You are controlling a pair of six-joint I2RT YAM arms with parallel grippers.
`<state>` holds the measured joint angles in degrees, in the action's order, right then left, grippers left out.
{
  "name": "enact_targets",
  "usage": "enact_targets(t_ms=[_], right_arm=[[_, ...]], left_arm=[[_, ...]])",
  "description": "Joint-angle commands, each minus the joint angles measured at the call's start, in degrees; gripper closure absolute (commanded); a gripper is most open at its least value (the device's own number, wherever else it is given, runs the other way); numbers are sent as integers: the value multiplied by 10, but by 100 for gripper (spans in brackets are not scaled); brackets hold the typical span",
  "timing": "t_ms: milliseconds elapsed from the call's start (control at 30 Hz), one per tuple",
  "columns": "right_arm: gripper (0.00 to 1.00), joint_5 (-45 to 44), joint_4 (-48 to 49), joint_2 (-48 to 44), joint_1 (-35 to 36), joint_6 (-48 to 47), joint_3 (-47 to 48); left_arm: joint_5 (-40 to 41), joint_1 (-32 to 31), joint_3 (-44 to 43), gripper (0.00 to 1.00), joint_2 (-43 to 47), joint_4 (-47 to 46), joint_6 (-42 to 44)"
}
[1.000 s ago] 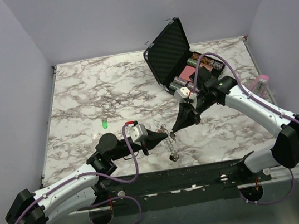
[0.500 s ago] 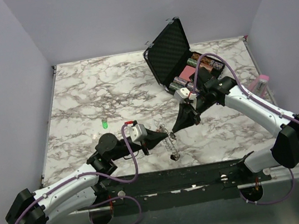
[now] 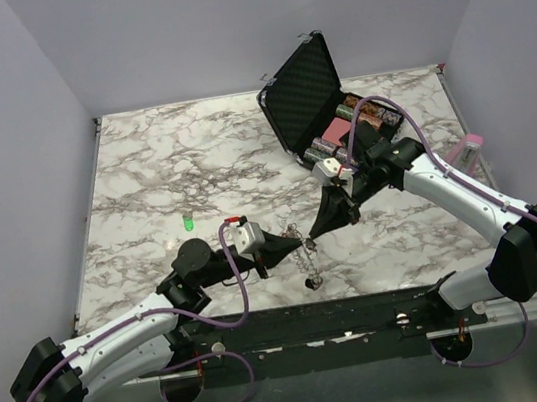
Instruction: Put the keys on the keyring
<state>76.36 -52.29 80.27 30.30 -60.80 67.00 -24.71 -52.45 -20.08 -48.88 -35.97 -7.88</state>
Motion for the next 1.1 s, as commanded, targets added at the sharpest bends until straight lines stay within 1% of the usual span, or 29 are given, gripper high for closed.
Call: enact_targets(t_ms=[0, 600, 1067], right_arm=[[100, 19, 9, 3, 7, 9, -6], [100, 42, 20, 3, 8, 26, -12], [100, 34, 24, 5, 17, 27, -13]], left_arm=[[-22, 2, -8, 100, -11, -42, -10], [-13, 2, -6, 100, -16, -52, -17], [5, 2, -19, 100, -15, -17, -22]])
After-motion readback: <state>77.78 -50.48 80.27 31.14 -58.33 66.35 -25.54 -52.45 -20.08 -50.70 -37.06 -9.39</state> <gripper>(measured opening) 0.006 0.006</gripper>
